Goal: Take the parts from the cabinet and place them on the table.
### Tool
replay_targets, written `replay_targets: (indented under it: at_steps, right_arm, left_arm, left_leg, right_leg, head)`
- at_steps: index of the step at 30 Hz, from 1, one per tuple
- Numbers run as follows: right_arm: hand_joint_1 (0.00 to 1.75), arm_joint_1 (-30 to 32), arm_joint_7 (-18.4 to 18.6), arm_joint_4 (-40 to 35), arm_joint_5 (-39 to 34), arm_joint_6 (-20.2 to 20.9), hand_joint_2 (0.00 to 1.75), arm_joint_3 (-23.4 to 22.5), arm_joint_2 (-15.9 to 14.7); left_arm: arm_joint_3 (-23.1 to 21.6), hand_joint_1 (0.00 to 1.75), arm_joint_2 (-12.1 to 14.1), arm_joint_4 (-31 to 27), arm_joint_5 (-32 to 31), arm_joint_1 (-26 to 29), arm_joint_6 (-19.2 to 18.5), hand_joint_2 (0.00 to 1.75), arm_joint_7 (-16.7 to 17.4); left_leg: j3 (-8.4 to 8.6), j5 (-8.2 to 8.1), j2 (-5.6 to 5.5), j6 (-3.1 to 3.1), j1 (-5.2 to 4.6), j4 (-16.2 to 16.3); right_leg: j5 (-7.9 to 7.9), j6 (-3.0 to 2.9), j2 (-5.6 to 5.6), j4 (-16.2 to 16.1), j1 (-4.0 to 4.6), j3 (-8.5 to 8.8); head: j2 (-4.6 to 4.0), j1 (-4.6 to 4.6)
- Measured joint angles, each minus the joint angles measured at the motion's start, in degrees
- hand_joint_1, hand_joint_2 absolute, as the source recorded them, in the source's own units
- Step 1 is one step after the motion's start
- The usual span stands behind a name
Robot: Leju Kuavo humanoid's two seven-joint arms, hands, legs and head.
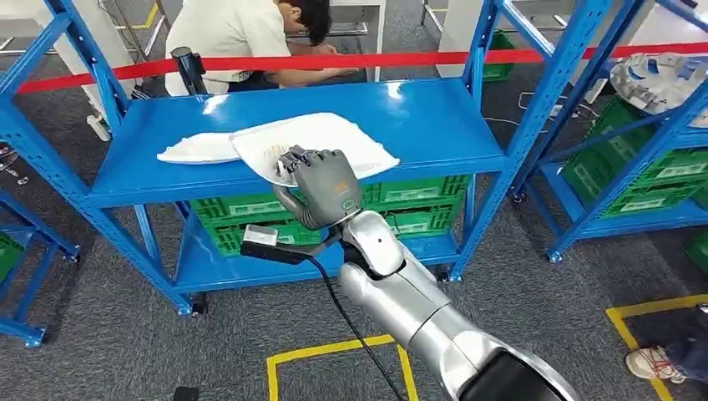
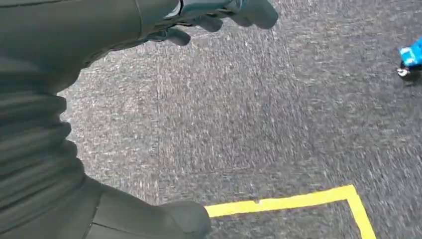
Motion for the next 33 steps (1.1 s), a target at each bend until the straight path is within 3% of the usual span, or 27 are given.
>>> replay_targets:
  at_steps: [2, 3, 4, 5, 6, 7, 8, 9, 10, 11, 13, 14, 15, 16, 18, 19, 20, 21, 23, 24, 25, 26, 29, 30, 31, 33]
  right_arm:
    - [1.75, -0.36, 0.88, 0.07, 0.37, -0.20, 1.75, -0.24, -0.20]
    - [1.75, -0.66, 1.10, 0.04, 0.61, -0.17, 1.75, -0.44, -0.48]
    - [1.75, -1.15, 1.71, 0.04, 1.12, -0.09, 1.75, -0.68, -0.96]
    - [1.75, -1.68, 2.32, -0.18, 1.60, 0.18, 1.75, -0.98, -1.47]
    - [1.75, -2.26, 2.93, -0.66, 2.01, 0.57, 1.75, -1.31, -2.12]
    - [1.75, -2.97, 3.55, -1.47, 2.60, 1.23, 1.75, -1.79, -2.85]
    - [1.75, -3.83, 3.92, -2.47, 3.22, 1.93, 1.75, -2.27, -3.48]
    - [1.75, -4.71, 4.05, -3.68, 3.61, 2.53, 1.75, -2.79, -4.13]
    - [1.75, -5.63, 4.05, -4.95, 3.70, 3.00, 1.75, -3.36, -4.72]
    - [1.75, -6.28, 4.02, -5.83, 3.78, 3.45, 1.75, -3.89, -5.37]
    - [1.75, -7.17, 3.98, -7.42, 3.76, 4.13, 1.75, -4.89, -6.86]
    - [1.75, -7.17, 3.83, -8.07, 3.72, 4.13, 1.75, -5.31, -7.35]
    - [1.75, -7.30, 3.76, -8.59, 3.59, 4.11, 1.75, -5.57, -7.72]
    - [1.75, -7.38, 3.67, -9.07, 3.56, 4.04, 1.75, -5.81, -8.02]
    - [1.75, -7.33, 3.61, -9.73, 3.56, 4.04, 1.75, -6.12, -8.50]
    - [1.75, -7.23, 3.61, -9.77, 3.56, 4.02, 1.75, -6.21, -8.77]
    - [1.75, -7.08, 3.65, -9.81, 3.56, 4.02, 1.75, -6.27, -9.02]
    - [1.75, -6.91, 3.67, -9.99, 3.56, 3.94, 1.75, -6.36, -9.29]
    - [1.75, -6.49, 3.87, -10.56, 3.45, 3.69, 1.75, -6.73, -9.90]
    - [1.75, -6.39, 3.96, -10.86, 3.26, 3.48, 1.75, -7.01, -10.12]
    - [1.75, -6.21, 4.07, -11.26, 2.97, 3.26, 1.75, -7.30, -10.43]
    - [1.75, -6.00, 4.05, -11.56, 2.80, 2.99, 1.75, -7.63, -10.82]
    - [1.75, -5.24, 4.05, -12.11, 2.34, 2.84, 1.75, -8.55, -11.78]
    - [1.75, -5.12, 4.00, -12.28, 2.34, 2.80, 1.75, -8.74, -12.24]
    - [1.75, -5.12, 3.96, -12.46, 2.34, 2.80, 1.75, -8.89, -12.37]
    - [1.75, -4.96, 4.00, -12.52, 2.34, 2.80, 1.75, -9.35, -12.65]
  left_arm:
    - [0.00, 0.00, 0.09, -0.04, -0.22, -0.19, -0.02, 1.75, 0.04]
    - [0.00, 0.00, 0.13, -0.04, -0.31, -0.22, -0.04, 1.75, 0.04]
    - [0.00, 0.00, 0.20, -0.04, -0.53, -0.24, -0.22, 1.75, 0.09]
    - [0.00, 0.00, 0.22, -0.04, -0.61, -0.26, -0.30, 1.75, 0.07]
    - [0.00, 0.00, 0.24, -0.04, -0.64, -0.27, -0.37, 1.75, 0.09]
    - [0.00, 0.00, 0.24, -0.04, -0.70, -0.27, -0.52, 1.75, 0.11]
    - [0.00, 0.00, 0.24, -0.04, -0.77, -0.33, -0.68, 1.75, 0.09]
    - [0.00, 0.00, 0.00, -0.02, -0.77, -0.40, -0.74, 1.75, 0.11]
    - [0.00, 0.00, -0.09, -0.07, -0.77, -0.55, -0.74, 1.75, 0.05]
    - [0.00, 0.00, -0.09, -0.04, -0.77, -0.63, -0.89, 1.75, 0.00]
    - [0.00, 0.00, -0.28, -0.04, -0.55, -0.62, -0.87, 1.75, -0.11]
    - [0.00, 0.00, -0.24, -0.04, -0.40, -0.53, -0.87, 1.75, -0.15]
    - [0.00, 0.00, -0.11, -0.04, -0.20, -0.42, -0.87, 1.75, -0.18]
    - [0.00, 0.00, -0.13, -0.02, -0.20, -0.39, -0.87, 1.75, -0.22]
    - [0.00, 0.00, -0.09, -0.04, -0.20, -0.49, -0.85, 1.75, -0.42]
    - [0.00, 0.00, -0.02, -0.04, -0.18, -0.48, -0.85, 1.75, -0.44]
    - [0.00, 0.00, 0.02, -0.04, -0.07, -0.44, -0.85, 1.75, -0.44]
    - [0.00, 0.00, 0.09, -0.04, -0.02, -0.44, -0.85, 1.75, -0.46]
    - [0.00, 0.00, 0.22, -0.04, -0.02, -0.45, -0.85, 1.75, -0.68]
    - [0.00, 0.00, 0.24, -0.04, -0.02, -0.47, -0.87, 1.75, -1.29]
    - [0.00, 0.00, 0.24, -0.04, -0.05, -0.54, -1.00, 1.75, -2.06]
    - [0.00, 0.00, 0.24, -0.11, -0.07, -0.52, -1.20, 1.75, -3.00]
    - [0.00, 0.00, 0.15, -0.11, -0.04, -0.50, -1.27, 1.75, -4.17]
    - [0.02, 0.00, 0.24, -0.20, -0.02, -0.49, -1.27, 1.75, -4.24]
    - [0.02, 0.00, 0.26, -0.26, 0.00, -0.49, -1.27, 1.75, -4.26]
    - [0.02, 0.00, 0.20, -0.31, 0.00, -0.47, -1.27, 1.75, -4.26]
  left_leg:
    - [-1.67, 1.25, 0.04, 0.48, -0.03, 0.01]
    - [-2.45, 1.84, 0.03, 0.49, -0.06, 0.04]
    - [-3.27, 2.45, 0.03, 0.52, -0.10, 0.09]
    - [-4.04, 3.02, 0.03, 0.50, -0.16, 0.14]
    - [-4.74, 3.55, 0.03, 0.49, -0.19, 0.16]
    - [-5.37, 4.12, 0.03, 0.38, -0.32, 0.17]
    - [-5.88, 4.69, 0.01, 0.25, -0.44, 0.17]
    - [-6.13, 5.11, 0.09, 0.16, -0.32, 0.20]
    - [-6.49, 5.55, 0.09, -0.32, -0.54, 0.20]
    - [-6.34, 6.08, 0.16, -0.70, -0.23, -0.15]
    - [-6.28, 7.03, 0.15, -1.45, 0.04, -0.66]
    - [-6.63, 7.14, 0.14, -1.80, -0.22, -0.62]
    - [-7.23, 5.59, 0.06, -1.96, -0.06, 0.12]
    - [-7.86, 2.38, 0.03, -2.12, -0.07, 2.61]
    - [-10.00, -3.49, 0.04, -2.72, 0.05, 10.87]
    - [-10.71, -4.82, 0.05, -3.00, 0.05, 14.61]
    - [-10.47, -4.19, 0.06, -3.20, 0.08, 16.23]
    - [-9.39, -2.62, 0.07, -3.26, 0.11, 15.71]
    - [-3.87, 1.14, 0.09, -3.30, 0.20, 8.67]
    - [-0.45, 0.57, 0.09, -3.26, 0.23, 3.95]
    - [2.52, -1.65, 0.06, -3.09, 0.01, 0.19]
    - [1.98, -1.97, -0.15, -2.08, -0.30, -0.24]
    - [1.27, -1.27, -0.04, -0.46, -0.42, -0.75]
    - [1.49, -1.27, 0.06, -0.91, -0.31, -1.05]
    - [1.06, -0.66, 0.05, -0.46, -0.30, -1.03]
    - [0.60, -0.17, 0.08, -0.16, -0.41, -0.94]
  right_leg:
    - [-7.28, 0.53, 0.10, 7.97, -0.13, -2.49]
    - [-9.48, 0.63, 0.10, 12.10, -0.13, -3.49]
    - [-10.29, 0.61, 0.12, 15.31, -0.12, -3.94]
    - [-9.47, 0.50, 0.12, 16.14, -0.12, -3.40]
    - [-7.75, 0.26, 0.16, 14.82, -0.10, -1.77]
    - [-5.85, -0.16, 0.20, 11.33, 0.06, 1.07]
    - [-4.67, -0.88, 0.22, 5.93, 0.36, 5.06]
    - [-5.64, -1.74, 0.25, 0.91, 0.71, 8.55]
    - [-7.01, -1.97, 0.11, -2.68, 0.82, 10.35]
    - [-6.39, -1.66, 0.18, -2.25, 1.04, 9.95]
    - [-5.80, -2.15, 0.20, -2.69, 1.35, 9.78]
    - [-4.74, -2.49, 0.03, -3.68, 0.68, 9.86]
    - [-4.04, -2.52, -0.24, -4.02, 0.57, 9.48]
    - [-3.41, -3.15, -0.13, -4.10, 0.52, 8.84]
    - [-2.29, -3.12, -0.11, -4.02, 0.50, 7.38]
    - [-1.72, -3.07, -0.12, -3.93, 0.50, 6.58]
    - [-1.16, -2.97, -0.15, -3.79, 0.47, 5.76]
    - [-0.72, -2.82, -0.20, -3.61, 0.41, 4.99]
    - [0.14, -2.26, -0.21, -2.91, 0.19, 3.27]
    - [0.29, -2.03, -0.22, -2.43, 0.20, 2.76]
    - [0.45, -1.70, -0.23, -1.99, 0.43, 2.06]
    - [0.68, -1.35, -0.35, -1.79, 0.55, 1.98]
    - [1.87, -0.32, -0.43, -2.54, 0.44, 2.06]
    - [0.68, -1.05, -0.46, -2.87, 0.48, 1.94]
    - [0.26, -1.74, -0.45, -2.86, 0.59, 1.69]
    - [1.81, -2.63, -0.40, -3.30, 0.58, 1.41]
  head:
    - [0.00, 0.44]
    - [0.00, 0.47]
    - [0.00, 0.47]
    - [0.00, 0.51]
    - [0.00, 0.55]
    - [0.00, 0.60]
    - [0.00, 0.66]
    - [0.00, 0.62]
    - [0.00, 0.62]
    - [0.00, 0.62]
    - [0.00, 0.84]
    - [0.00, 0.88]
    - [0.00, 0.88]
    - [0.00, 0.51]
    - [0.00, 0.12]
    - [0.00, 0.09]
    - [0.00, 0.07]
    - [0.00, 0.03]
    - [0.00, 0.01]
    - [0.00, -0.04]
    - [0.00, -0.21]
    - [0.00, -0.08]
    - [0.00, 0.05]
    - [0.00, 0.07]
    - [0.00, 0.31]
    - [0.00, 0.31]
